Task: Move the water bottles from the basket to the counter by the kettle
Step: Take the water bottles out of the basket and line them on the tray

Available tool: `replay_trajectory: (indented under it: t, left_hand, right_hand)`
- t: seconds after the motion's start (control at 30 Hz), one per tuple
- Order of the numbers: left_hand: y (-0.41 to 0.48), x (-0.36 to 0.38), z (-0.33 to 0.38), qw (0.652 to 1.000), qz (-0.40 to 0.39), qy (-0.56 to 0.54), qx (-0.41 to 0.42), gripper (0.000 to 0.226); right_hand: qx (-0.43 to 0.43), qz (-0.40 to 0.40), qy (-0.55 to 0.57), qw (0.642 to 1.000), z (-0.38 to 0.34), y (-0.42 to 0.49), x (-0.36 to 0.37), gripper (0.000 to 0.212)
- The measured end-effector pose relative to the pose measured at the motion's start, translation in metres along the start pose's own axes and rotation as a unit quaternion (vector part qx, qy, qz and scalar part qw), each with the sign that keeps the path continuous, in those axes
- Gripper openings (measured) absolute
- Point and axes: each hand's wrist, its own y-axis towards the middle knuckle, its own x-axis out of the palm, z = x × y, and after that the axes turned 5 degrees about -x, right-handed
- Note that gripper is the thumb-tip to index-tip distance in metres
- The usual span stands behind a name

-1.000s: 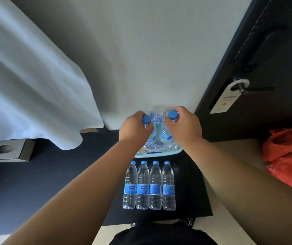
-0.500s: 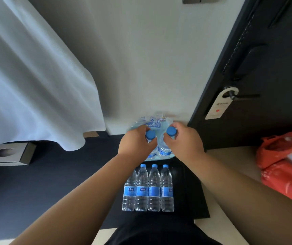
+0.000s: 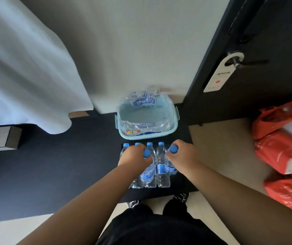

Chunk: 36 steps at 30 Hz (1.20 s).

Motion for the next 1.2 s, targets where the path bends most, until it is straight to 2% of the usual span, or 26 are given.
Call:
replay_trajectory:
  t: [0.23,0.47,0.63,0.77,0.83,0.93,1.2]
  left_hand:
    - [0.027,0.018,-0.004,0.999,-0.013,0.007,-0.050,0.026]
    - [0.072,0.036,-0.004,0.993,0.033,0.006,-0.109,0.041]
    - [0.100,0.051,-0.007,0.992,0.029,-0.007,-0.126,0.042]
    - [0.101,0.062,-0.016,0.989,0.001,0.013,-0.150,0.046]
    - [0.092,0.068,-0.022,0.987,-0.013,0.006,-0.159,0.041]
    - [0.077,0.079,-0.034,0.989,-0.017,0.004,-0.147,0.032]
    - [0.052,0.094,-0.069,0.991,-0.058,0.073,-0.099,0.031]
  right_hand:
    - [0.059,-0.044,-0.026,0.997,0.034,0.008,0.019,0.012]
    - [0.063,-0.035,-0.072,0.995,0.045,0.052,0.043,0.039]
    - [0.078,-0.089,-0.139,0.983,0.052,0.079,0.062,0.030]
    - [0.074,-0.110,-0.175,0.976,0.068,0.074,0.080,0.041]
    - [0.073,-0.138,-0.183,0.971,0.075,0.065,0.082,0.033]
    - [0.079,-0.166,-0.177,0.967,0.086,0.056,0.083,0.026]
    - [0.057,-0.211,-0.249,0.944,0.103,0.050,0.077,0.025]
